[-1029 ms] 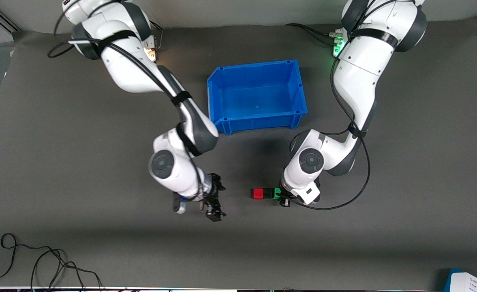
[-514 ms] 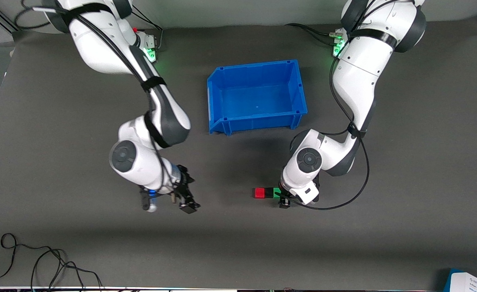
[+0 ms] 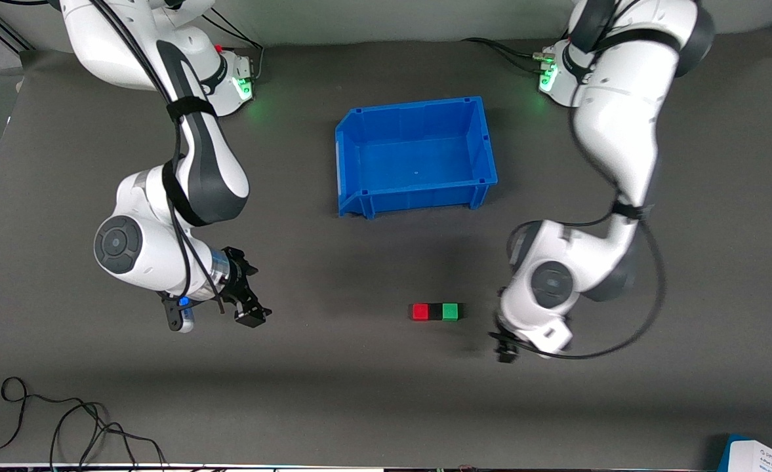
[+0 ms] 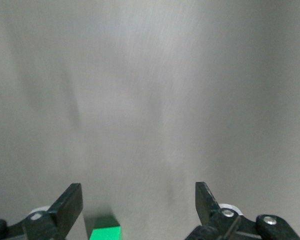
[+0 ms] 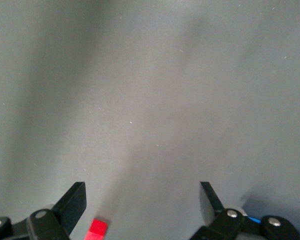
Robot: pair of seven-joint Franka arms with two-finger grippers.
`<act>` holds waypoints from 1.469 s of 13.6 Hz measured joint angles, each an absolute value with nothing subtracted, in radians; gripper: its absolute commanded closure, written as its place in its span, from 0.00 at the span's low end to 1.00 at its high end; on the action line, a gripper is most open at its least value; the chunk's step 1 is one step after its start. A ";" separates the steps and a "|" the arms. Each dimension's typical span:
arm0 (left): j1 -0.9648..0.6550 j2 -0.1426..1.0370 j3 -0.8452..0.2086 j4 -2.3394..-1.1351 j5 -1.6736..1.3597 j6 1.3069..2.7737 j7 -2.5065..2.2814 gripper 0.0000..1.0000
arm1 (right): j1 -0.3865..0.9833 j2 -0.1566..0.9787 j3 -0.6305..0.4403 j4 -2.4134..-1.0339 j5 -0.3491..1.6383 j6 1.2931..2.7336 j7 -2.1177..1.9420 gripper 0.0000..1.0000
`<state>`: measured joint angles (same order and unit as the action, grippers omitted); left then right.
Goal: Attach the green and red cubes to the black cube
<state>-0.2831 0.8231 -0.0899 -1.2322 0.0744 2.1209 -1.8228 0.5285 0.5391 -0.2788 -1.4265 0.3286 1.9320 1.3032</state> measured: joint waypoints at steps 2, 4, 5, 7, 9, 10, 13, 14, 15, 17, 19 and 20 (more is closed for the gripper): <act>-0.238 0.766 -0.090 -1.193 0.074 2.001 -1.706 0.00 | 0.529 0.532 -0.279 -1.413 0.326 1.902 1.177 0.00; -0.196 0.692 -0.089 -1.179 0.074 1.891 -1.569 0.00 | 0.529 0.524 -0.281 -1.412 0.326 1.894 1.052 0.00; -0.171 0.650 -0.089 -1.177 0.073 1.827 -1.496 0.00 | 0.529 0.520 -0.287 -1.410 0.326 1.883 1.014 0.00; -0.112 0.566 -0.090 -1.172 0.064 1.703 -1.341 0.00 | 0.528 0.498 -0.304 -1.408 0.326 1.838 0.917 0.00; -0.043 0.482 -0.090 -1.169 0.049 1.576 -1.166 0.00 | 0.527 0.464 -0.328 -1.408 0.326 1.794 0.842 0.00; -0.010 0.442 -0.090 -1.169 0.045 1.517 -1.080 0.00 | 0.526 0.447 -0.335 -1.409 0.325 1.780 0.809 0.00; 0.083 0.332 -0.090 -1.168 0.024 1.368 -0.835 0.00 | 0.527 0.402 -0.351 -1.410 0.323 1.749 0.698 0.00; 0.113 0.299 -0.090 -1.166 0.016 1.311 -0.758 0.00 | 0.526 0.383 -0.357 -1.413 0.312 1.744 0.672 0.00; 0.140 0.274 -0.089 -1.160 0.014 1.257 -0.698 0.00 | 0.523 0.358 -0.358 -1.417 0.278 1.741 0.658 0.00; 0.182 0.246 -0.088 -1.141 0.006 1.195 -0.617 0.00 | 0.518 0.297 -0.348 -1.436 0.176 1.737 0.645 0.00; 0.191 0.243 -0.091 -1.139 -0.006 1.193 -0.577 0.00 | 0.513 0.235 -0.333 -1.467 0.116 1.727 0.630 0.00; 0.188 0.244 -0.098 -1.139 -0.010 1.195 -0.529 0.00 | 0.502 0.215 -0.331 -1.482 0.107 1.724 0.626 0.00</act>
